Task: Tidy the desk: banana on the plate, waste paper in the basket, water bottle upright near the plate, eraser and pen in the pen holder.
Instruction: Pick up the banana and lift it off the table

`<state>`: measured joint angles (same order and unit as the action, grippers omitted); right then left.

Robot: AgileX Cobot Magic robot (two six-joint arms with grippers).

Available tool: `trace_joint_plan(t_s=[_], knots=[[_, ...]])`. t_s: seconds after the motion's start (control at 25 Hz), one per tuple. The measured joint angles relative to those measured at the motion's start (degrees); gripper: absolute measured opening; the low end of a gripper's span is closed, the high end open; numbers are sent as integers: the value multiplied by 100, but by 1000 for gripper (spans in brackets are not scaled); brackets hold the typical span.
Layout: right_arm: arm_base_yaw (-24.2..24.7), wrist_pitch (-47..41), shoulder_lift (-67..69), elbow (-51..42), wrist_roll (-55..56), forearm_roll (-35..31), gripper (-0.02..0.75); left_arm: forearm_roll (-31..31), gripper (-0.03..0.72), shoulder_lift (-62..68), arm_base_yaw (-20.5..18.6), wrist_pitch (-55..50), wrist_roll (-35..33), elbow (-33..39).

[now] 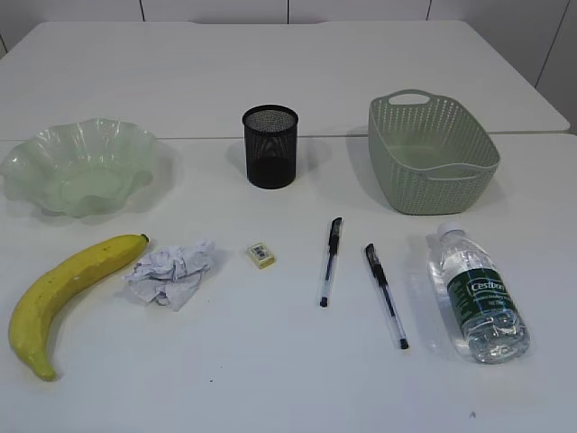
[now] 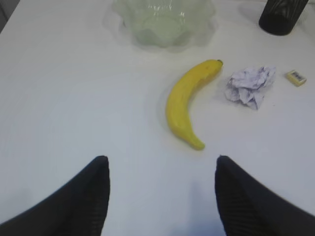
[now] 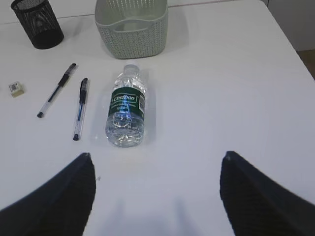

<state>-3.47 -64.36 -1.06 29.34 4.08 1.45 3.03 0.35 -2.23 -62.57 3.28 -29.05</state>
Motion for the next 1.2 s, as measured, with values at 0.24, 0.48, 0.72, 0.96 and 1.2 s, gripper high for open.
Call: trace_joint_plan(t_s=[0.24,0.48,0.72,0.96,1.2], knots=[[0,874,402,35,0,-75,587,349,477,91,0,496,0,-55],[0,1292,1788,354,0,-145,586,573,475,1085,0,1102,-64,-64],[0,1849,3041,651,-193,-282,566,835,475,2277,0,2031,-463,-191],[0,2010,4040,1052,-264,-401,554,822,461,3660,0,2151,-884,-759],[0,1914,4944,1447,-749,-973,553,809,447,4739,0,2163,-961,-1337]])
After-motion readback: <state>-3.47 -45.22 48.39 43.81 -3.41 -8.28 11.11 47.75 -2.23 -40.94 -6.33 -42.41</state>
